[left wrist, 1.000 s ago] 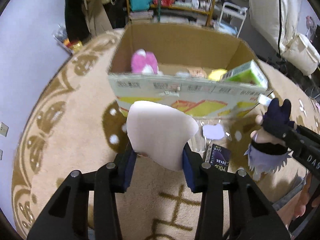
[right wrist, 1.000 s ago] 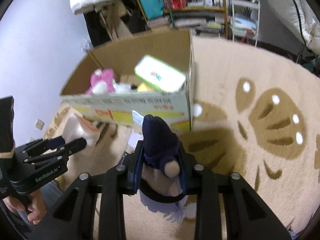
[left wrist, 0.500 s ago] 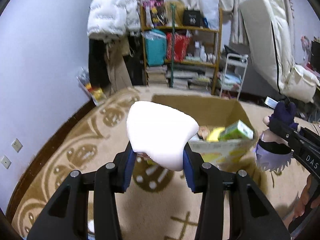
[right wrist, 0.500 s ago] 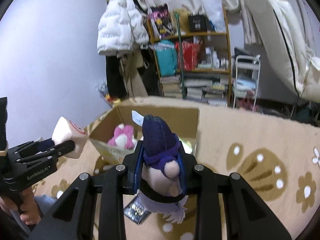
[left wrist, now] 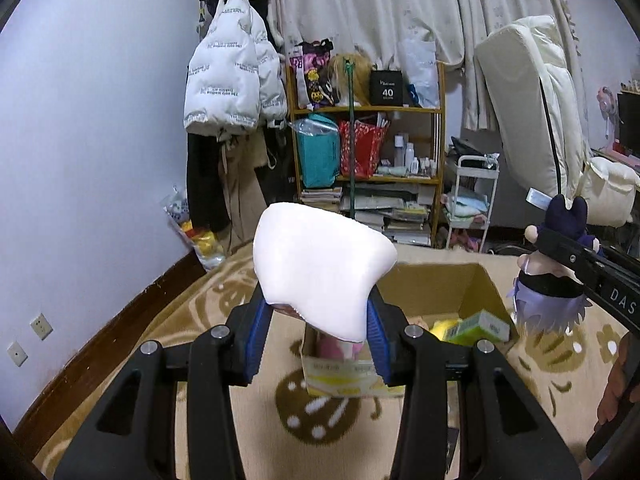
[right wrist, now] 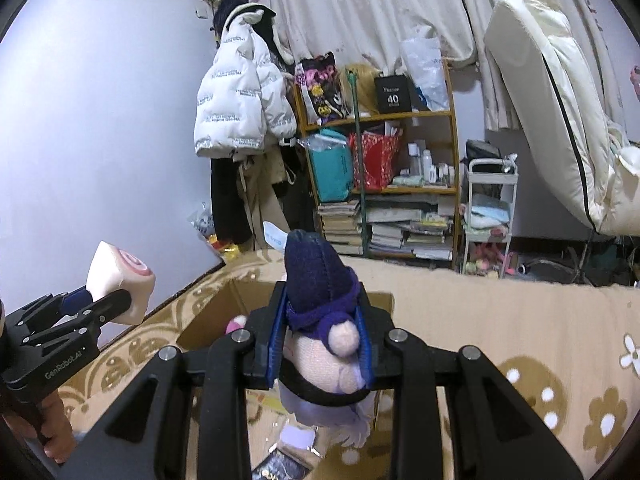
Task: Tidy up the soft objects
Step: 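Lift the pink cylinder with the left tool while the right tool lifts the doll, then carry the pink cylinder with the left tool while the right tool carries the doll over the box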
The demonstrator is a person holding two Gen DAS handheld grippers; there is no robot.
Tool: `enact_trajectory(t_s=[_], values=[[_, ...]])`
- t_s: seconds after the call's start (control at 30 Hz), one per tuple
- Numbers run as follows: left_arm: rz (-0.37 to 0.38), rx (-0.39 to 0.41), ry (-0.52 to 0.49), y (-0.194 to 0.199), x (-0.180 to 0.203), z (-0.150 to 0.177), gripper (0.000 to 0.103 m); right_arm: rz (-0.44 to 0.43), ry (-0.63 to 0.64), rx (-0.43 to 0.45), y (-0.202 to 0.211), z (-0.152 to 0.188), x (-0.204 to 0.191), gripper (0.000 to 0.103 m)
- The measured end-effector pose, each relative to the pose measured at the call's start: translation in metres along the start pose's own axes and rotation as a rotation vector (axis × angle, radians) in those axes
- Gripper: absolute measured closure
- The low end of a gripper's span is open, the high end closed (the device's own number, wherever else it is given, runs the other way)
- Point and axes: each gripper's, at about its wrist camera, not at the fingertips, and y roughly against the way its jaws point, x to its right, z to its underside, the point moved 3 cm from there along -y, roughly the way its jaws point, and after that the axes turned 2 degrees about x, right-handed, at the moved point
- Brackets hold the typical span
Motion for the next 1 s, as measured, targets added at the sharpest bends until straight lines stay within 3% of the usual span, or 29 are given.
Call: enact_trajectory(t_s=[0.53,0.7,1.0], values=[[-0.005,0.029,-0.039,-0.033,0.010,-0.031,0.061,0.002,0.013,0.061,-0.025,-0.026,-0.004,0.071],[-0.004,0.015,-0.042,-0.044,0.012,-0.026,0.060,0.004,-0.019,0.084,-0.032,-0.024,0.001,0.071],[-0.002,-0.036,-0.040,-0.066,0.010,-0.012,0.060,-0.013,-0.049,0.037,-0.053,-0.008,0.010,0.071]])
